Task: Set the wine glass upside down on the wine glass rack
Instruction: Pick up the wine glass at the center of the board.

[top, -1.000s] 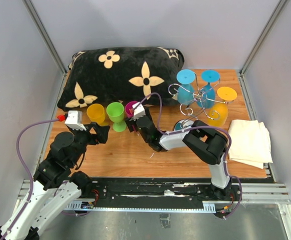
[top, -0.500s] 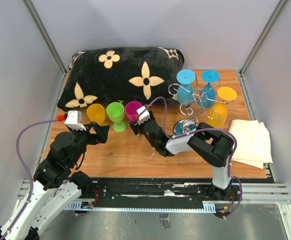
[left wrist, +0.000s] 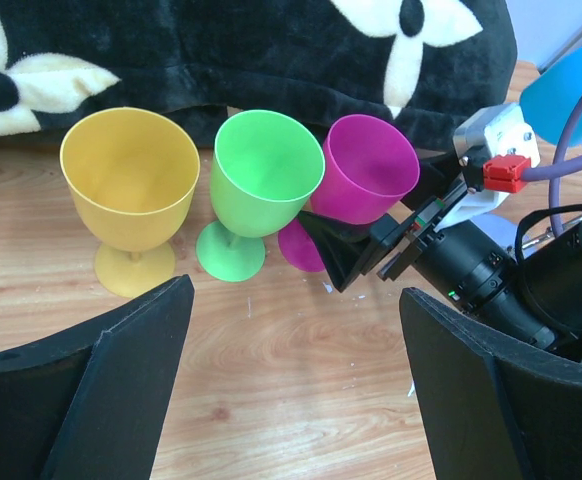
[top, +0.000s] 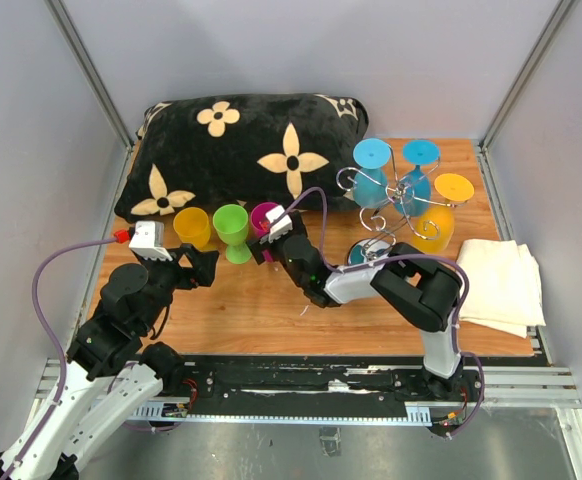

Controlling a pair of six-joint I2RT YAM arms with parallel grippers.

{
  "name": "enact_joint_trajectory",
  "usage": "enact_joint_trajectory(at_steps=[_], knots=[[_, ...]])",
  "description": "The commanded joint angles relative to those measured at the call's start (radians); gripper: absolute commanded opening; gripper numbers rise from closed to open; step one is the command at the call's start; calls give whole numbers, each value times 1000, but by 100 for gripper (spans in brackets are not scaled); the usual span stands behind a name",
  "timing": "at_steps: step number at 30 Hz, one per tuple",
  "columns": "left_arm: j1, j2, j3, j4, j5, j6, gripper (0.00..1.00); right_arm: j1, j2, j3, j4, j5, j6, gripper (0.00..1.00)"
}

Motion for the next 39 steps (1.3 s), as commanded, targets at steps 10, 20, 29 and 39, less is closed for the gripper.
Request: enact_joint_trajectory(at_steps=[10, 20, 29, 39], knots=[[-5, -5, -9, 26, -14, 12, 88, -52, 69, 92, -39, 34, 18, 97], [-5, -2, -10, 28, -14, 11, 88, -60, 41, 46, 6, -7, -16, 76], [-6, -4, -10, 27, -15, 12, 88, -38, -68, -66, 82, -46, -88, 69], [-6, -31, 2, 31, -19, -10, 90, 102, -209, -204, 139, 33, -224, 68]])
